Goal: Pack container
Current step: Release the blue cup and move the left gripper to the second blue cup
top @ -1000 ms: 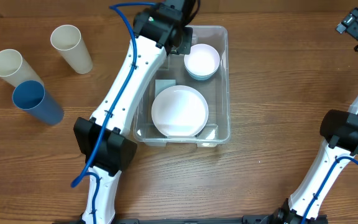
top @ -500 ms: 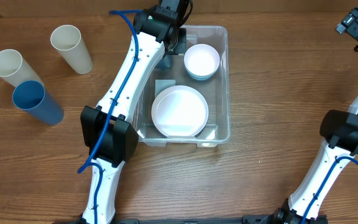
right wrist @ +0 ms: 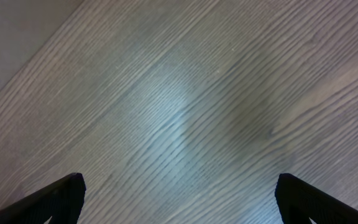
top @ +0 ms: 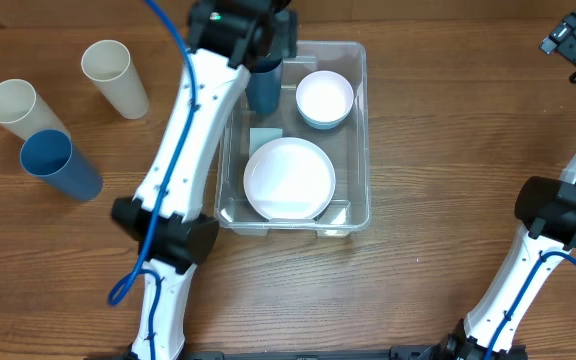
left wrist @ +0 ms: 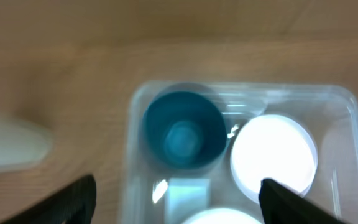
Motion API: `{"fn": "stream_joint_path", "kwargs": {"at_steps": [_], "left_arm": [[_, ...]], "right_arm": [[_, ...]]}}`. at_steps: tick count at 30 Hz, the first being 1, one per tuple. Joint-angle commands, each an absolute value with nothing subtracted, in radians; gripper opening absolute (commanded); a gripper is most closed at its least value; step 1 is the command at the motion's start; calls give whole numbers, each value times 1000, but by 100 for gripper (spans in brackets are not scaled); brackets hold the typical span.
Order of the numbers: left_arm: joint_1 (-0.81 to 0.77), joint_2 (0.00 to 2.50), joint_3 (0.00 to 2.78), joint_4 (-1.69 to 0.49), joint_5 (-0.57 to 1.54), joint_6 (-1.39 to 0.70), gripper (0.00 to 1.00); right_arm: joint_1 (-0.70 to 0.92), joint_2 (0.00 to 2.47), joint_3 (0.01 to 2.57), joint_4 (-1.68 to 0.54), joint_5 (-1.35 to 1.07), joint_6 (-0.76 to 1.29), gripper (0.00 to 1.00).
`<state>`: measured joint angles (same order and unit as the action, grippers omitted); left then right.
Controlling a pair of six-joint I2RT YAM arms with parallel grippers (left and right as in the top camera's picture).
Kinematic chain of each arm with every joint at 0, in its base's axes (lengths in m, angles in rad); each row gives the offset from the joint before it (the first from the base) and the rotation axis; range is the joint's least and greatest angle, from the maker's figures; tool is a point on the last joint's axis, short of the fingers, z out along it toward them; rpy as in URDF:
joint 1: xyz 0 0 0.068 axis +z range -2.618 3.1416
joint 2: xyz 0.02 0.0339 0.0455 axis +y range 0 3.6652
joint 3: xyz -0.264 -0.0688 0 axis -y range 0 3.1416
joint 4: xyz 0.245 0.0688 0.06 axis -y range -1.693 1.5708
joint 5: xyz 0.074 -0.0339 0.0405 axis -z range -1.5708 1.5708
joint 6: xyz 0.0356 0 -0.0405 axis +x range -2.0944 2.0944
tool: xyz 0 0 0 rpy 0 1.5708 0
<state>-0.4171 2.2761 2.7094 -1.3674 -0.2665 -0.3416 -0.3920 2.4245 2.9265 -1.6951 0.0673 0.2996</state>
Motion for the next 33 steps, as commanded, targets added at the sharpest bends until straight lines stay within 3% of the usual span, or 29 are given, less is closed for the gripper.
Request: {"fn": "stream_joint_path", "kwargs": {"at_steps": [1,4,9,15,18,20,22,27,31,33], "left_arm": [[-368,2112,2769,-1547,-281,-348,84],[-268,2038,2748,-1690,-206,-271,76],[-70,1896,2511,-1690,-78,-246,83],[146,1841,2176,-1679,-95,-201,82],[254,1841,2111,-1639,-111,-178,82],[316,1843,2082,-1587,-110,-179,88],[344,1844,2018,-1508,-110,-179,93],[353,1844,1828,-1280,-59,-166,93],[353,1845,1785,-1212,-28,-153,82],[353,1845,1779,-1193,-28,-154,67]], "right_arm": [[-393,2392,2947,-1693,77,308,100],[-393,2392,2947,-1693,77,308,100],[-393,2392,2947,-1693,77,308,100],[-393,2392,2947,-1693,77,308,100],[-393,2392,2947,-1693,77,308,100],[-393,2392,2947,-1693,77,308,100],[-393,2392,2947,-1693,77,308,100],[-393,2392,2947,-1693,77,308,100],[-393,2392,2947,-1693,77,308,100],[-393,2392,2947,-1693,77,308,100]]}}
